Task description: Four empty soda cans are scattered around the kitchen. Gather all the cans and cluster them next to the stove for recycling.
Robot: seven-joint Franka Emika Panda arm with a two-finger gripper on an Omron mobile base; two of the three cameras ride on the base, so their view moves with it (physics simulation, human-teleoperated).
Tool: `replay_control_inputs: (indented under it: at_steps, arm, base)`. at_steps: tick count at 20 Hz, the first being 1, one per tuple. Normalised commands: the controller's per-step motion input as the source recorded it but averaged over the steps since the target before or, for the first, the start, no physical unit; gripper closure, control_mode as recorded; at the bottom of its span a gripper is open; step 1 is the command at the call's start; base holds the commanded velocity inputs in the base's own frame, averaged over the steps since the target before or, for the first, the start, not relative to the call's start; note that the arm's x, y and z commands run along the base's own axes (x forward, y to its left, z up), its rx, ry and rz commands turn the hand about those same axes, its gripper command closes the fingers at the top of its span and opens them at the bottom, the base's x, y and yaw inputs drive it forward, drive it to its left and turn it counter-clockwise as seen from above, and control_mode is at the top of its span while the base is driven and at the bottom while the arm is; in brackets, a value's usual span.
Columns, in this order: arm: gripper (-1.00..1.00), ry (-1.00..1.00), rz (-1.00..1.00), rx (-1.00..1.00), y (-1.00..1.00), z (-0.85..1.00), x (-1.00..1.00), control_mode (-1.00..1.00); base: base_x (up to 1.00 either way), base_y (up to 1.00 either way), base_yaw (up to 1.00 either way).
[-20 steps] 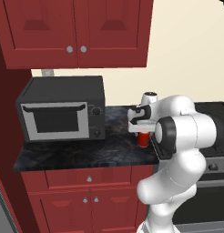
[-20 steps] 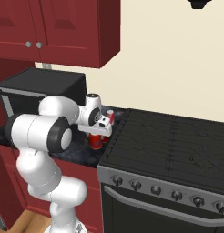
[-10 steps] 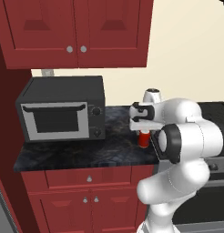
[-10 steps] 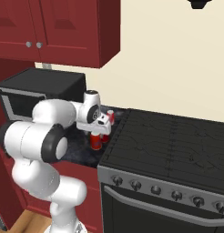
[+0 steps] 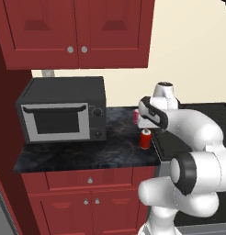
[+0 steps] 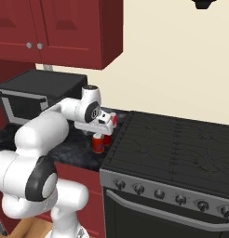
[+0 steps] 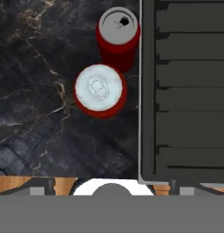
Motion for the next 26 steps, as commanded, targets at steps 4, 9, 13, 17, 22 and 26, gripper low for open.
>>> replay_control_inputs:
  at_steps: [4,9,13,17,22,26]
  arm:
    - [-1.00,-0.09,0.00,0.00,0.00,0.44,-0.74,-1.00]
    - [-1.00,-0.13,0.00,0.00,0.00,0.30,-0.80,-1.00]
    - [-1.00,-0.12,0.00,0.00,0.00,0.10,-0.75,-1.00]
    - [-1.00,-0.09,0.00,0.00,0.02,0.07,-0.57,-1.00]
    - [-1.00,0.03,0.00,0.00,0.06,0.00,0.01,-1.00]
    - [-1.00,0.05,0.00,0.00,0.00,0.00,0.08,-1.00]
  base:
    - [0.00,0.00,0.00]
    - [0.00,0.00,0.00]
    - [0.00,0.00,0.00]
    - [0.00,0.00,0.00]
    - [0.00,0.00,0.00]
    - [0.00,0.00,0.00]
